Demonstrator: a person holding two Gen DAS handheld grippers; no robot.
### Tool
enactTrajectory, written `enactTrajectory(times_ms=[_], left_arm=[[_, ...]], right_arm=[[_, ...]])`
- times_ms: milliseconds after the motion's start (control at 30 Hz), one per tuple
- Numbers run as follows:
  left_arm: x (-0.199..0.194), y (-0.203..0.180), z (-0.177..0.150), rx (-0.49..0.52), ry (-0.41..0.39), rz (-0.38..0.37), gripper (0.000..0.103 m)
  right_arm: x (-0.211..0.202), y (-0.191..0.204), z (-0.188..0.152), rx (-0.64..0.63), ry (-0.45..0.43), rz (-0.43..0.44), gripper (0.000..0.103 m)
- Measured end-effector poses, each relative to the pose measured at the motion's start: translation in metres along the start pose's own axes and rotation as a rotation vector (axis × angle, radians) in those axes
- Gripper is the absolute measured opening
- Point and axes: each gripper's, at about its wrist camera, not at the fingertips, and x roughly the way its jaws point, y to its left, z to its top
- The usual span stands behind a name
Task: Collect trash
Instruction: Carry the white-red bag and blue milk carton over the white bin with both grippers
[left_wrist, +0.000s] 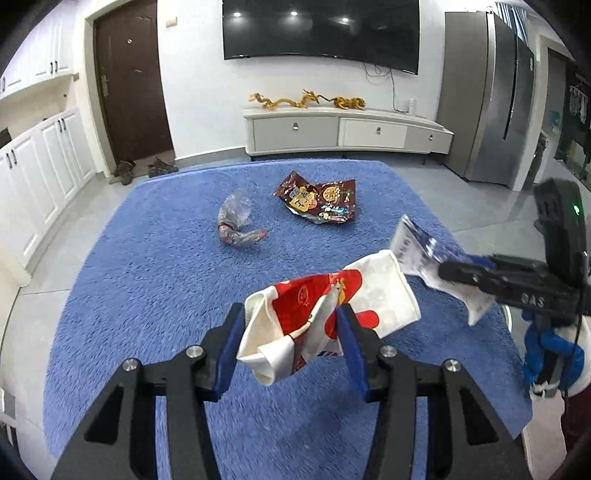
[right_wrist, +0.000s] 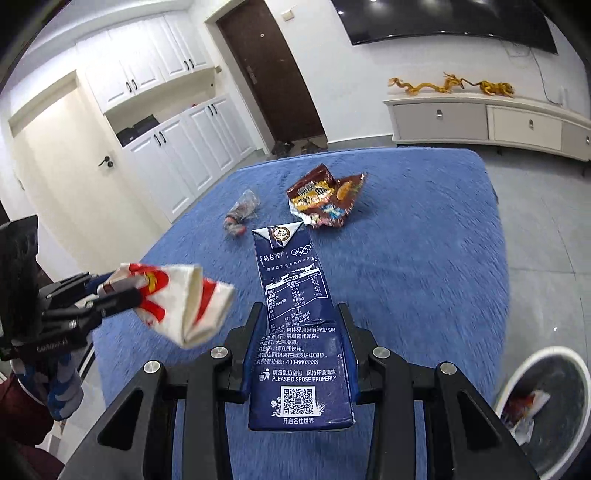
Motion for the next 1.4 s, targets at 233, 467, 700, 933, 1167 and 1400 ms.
enactTrajectory(times_ms=[233, 467, 700, 933, 1167, 1400], left_arm=[[-0.038, -0.025, -0.010, 0.022, -0.047, 0.092, 0.047], [-0.068, -0.053, -0.017, 0.069, -0.091, 0.155, 0.048], [-0.082, -0.066, -0.018, 0.086, -0.106, 0.198, 0.048], [-0.087, -0.089, -0.012, 0.116, -0.118, 0.209, 0.048], [-0.083, -0.114, 0.001, 0.154, -0.128, 0.186, 0.048], [-0.068, -0.150, 0.016, 0.214, -0.128, 0.127, 0.048]], right_arm=[[-0.032, 0.000, -0.029, 0.019, -0.014, 0.037, 0.037], [-0.051, 0.002, -0.044, 0.029, -0.032, 0.084, 0.037], [-0.067, -0.002, -0.048, 0.038, -0.058, 0.103, 0.037], [-0.089, -0.014, -0.052, 0.044, -0.095, 0.099, 0.037], [-0.115, -0.035, -0.055, 0.069, -0.147, 0.064, 0.037], [-0.142, -0.073, -0.065, 0.133, -0.196, -0.009, 0.037]])
